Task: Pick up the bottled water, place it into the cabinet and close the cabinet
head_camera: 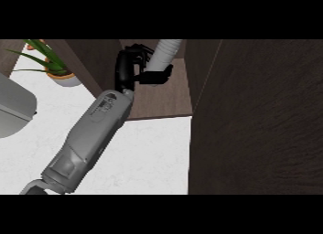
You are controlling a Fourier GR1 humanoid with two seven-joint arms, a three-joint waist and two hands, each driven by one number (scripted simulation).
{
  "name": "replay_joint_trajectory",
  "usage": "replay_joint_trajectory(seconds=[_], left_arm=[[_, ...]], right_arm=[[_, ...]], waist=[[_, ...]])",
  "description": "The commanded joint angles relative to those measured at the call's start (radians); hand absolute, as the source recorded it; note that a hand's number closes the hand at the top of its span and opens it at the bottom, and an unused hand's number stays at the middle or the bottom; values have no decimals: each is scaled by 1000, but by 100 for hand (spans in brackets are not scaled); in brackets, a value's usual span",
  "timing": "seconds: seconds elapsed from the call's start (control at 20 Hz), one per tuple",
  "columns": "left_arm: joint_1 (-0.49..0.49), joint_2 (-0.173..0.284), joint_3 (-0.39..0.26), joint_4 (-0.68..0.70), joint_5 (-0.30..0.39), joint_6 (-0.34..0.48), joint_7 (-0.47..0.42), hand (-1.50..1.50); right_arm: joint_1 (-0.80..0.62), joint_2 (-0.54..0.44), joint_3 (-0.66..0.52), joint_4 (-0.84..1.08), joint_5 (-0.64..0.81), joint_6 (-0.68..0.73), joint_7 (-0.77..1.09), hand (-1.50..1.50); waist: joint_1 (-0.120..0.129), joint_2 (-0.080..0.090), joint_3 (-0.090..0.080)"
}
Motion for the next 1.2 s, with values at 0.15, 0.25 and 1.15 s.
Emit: replay_joint_trajectory(seconds=[0.15, 0.25, 1.15], left_arm=[[-124, 22, 43, 293, -61, 32, -108, 150], [-177, 31, 50, 344, -70, 38, -94, 150], [-221, 63, 159, 503, -35, 18, -230, -150]], right_arm=[[13, -13, -1, -16, -6, 2, 6, -150], [7, -24, -11, -20, -3, 11, -2, -150], [-39, -11, -14, 35, -8, 12, -12, -150]], waist=[[-6, 8, -1], [-8, 8, -1], [-1, 14, -2]])
